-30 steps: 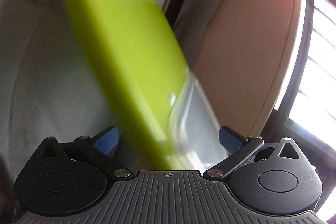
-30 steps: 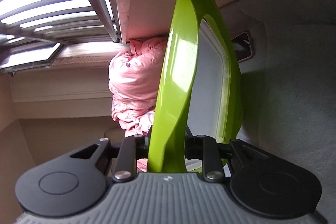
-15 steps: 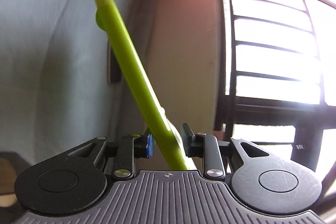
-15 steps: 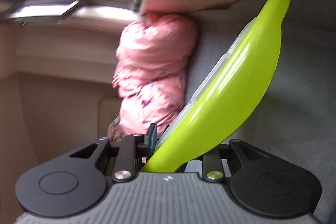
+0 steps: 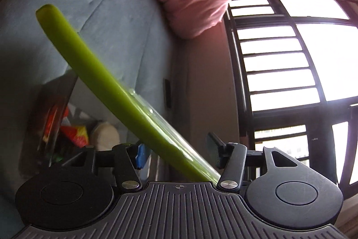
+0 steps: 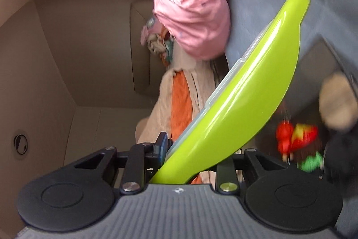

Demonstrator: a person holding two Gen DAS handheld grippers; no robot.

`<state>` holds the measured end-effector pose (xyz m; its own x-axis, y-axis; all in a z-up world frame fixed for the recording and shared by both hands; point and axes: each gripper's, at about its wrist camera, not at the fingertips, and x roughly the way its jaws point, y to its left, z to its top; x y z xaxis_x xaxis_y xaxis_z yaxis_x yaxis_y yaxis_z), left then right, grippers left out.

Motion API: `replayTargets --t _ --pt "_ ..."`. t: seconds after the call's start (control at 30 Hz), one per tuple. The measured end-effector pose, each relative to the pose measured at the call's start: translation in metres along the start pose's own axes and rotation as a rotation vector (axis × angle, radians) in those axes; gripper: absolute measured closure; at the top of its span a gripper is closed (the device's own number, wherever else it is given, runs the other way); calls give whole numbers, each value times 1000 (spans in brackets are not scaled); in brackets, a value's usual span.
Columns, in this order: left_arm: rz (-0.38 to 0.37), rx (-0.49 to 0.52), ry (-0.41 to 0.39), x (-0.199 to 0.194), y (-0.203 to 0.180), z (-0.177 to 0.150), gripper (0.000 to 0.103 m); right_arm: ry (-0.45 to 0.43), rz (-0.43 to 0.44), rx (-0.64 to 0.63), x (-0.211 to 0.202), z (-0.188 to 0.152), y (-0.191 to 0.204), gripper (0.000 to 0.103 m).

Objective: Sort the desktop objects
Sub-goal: 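Carry the lid over the clear box and lower it onto the rim with both tools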

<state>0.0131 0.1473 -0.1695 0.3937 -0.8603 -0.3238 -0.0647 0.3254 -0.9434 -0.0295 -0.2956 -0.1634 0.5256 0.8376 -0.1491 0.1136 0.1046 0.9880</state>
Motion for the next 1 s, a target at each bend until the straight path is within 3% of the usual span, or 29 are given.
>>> replayTargets --t 0.1,0.3,0.43,0.6,0.8,0.93,1.0 --pt "25 -11 51 1 22 -9 10 -2 -16 31 -10 -26 -25 80" --pt "66 -3 156 -6 49 -6 8 -29 -118 58 -34 -20 -61 83" --pt "94 107 164 -9 41 -6 6 -69 -128 65 -55 -19 -73 82" --pt "190 283 124 -23 8 7 4 -98 -138 77 -72 -15 -84 82" --pt "292 270 -30 -30 -1 56 1 -71 -139 119 -67 -13 -101 81" --pt "485 272 -125 -11 -4 111 1 -67 -161 117 -61 -12 -102 79" --pt "548 292 -128 10 -3 133 1 -67 -170 105 -59 -12 -99 79"
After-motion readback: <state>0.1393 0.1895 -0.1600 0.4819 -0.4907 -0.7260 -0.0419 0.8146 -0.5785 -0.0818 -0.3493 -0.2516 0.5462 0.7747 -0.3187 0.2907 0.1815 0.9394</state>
